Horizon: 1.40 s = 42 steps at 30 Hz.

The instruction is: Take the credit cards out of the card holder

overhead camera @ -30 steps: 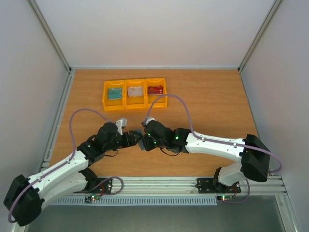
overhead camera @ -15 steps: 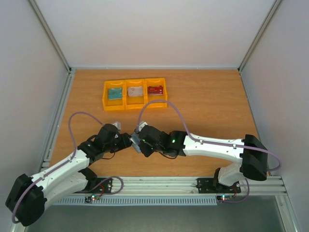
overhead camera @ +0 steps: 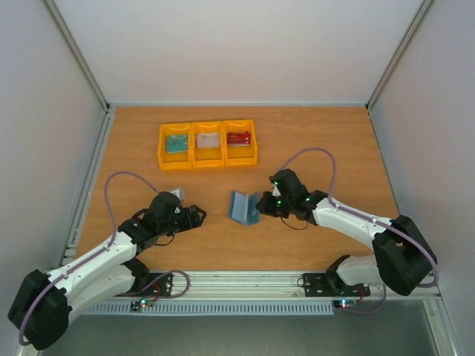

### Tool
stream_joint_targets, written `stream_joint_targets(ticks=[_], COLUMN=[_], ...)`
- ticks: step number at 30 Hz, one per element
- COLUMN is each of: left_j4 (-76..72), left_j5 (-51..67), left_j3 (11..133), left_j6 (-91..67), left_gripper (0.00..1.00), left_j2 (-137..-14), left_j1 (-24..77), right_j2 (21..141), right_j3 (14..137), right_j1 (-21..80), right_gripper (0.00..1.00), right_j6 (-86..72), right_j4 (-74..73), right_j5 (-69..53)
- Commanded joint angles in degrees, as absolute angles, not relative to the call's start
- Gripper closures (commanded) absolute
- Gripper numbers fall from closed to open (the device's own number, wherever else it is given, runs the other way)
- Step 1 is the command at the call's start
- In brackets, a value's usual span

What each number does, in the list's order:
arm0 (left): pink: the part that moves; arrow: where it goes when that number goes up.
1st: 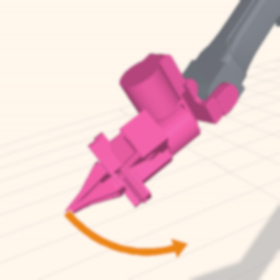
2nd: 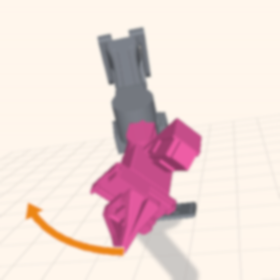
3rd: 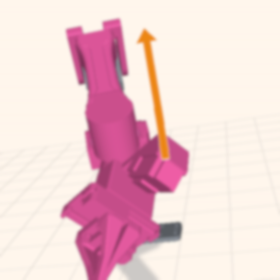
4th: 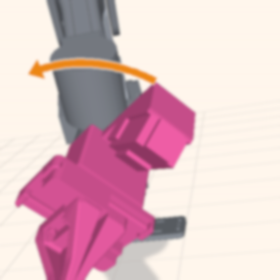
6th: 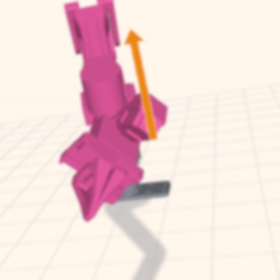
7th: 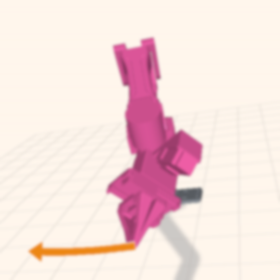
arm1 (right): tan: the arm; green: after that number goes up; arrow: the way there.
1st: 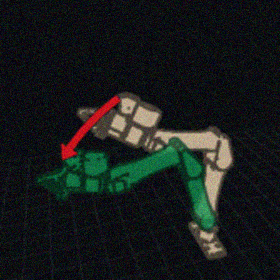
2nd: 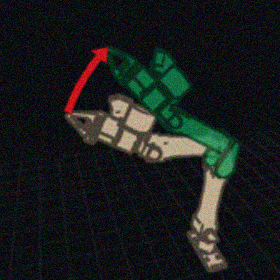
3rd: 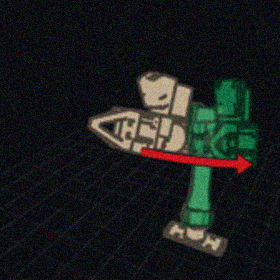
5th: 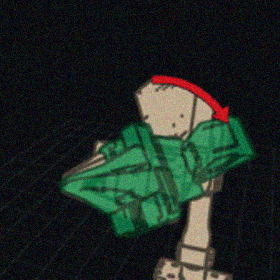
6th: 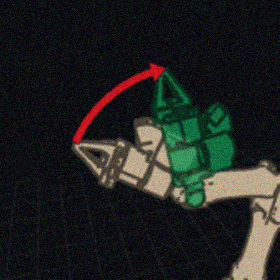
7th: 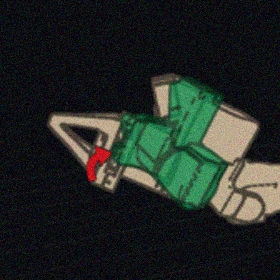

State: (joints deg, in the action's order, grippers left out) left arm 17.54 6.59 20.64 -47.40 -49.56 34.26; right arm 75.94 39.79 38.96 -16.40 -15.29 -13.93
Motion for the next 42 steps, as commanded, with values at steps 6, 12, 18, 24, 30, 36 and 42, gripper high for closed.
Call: stream_joint_targets(ticks=[6,12,18,24,30,36,42], left_j4=[12.02,12.05,11.67,11.34,9.8,4.13,-5.06], left_j5=[6.68,6.92,7.07,5.3,1.22,-3.72,-5.84], left_j3=[20.51,20.41,20.29,22.13,23.66,24.39,20.04], left_j6=[-43.24,-43.29,-43.51,-39.22,-29.01,-10.49,3.27], left_gripper=[0.18,0.17,0.15,0.09,0.02,0.01,0.01], left_j2=[-48.29,-47.95,-47.89,-45.47,-39.4,-32.27,-31.86], left_j1=[33.84,33.66,33.58,31.07,19.64,7.89,0.77], right_j2=[75.15,71.48,66.48,63.42,57.45,49.35,48.72], right_j3=[28.12,35.58,41.93,51.3,54.39,48.18,34.26], right_j1=[28.84,28.73,28.74,28.13,13.65,-0.55,-2.05], right_gripper=[0.98,0.76,0.54,0.43,0.1,0.01,0.01], right_j6=[-33.96,-22.18,-14.24,-4.56,5.17,10.48,18.47], right_j4=[-2.15,-21.95,-36.37,-42.79,-40.6,-26.66,-5.94], right_j5=[-28.44,-20.56,-8.66,1.76,5.15,9.26,17.73])
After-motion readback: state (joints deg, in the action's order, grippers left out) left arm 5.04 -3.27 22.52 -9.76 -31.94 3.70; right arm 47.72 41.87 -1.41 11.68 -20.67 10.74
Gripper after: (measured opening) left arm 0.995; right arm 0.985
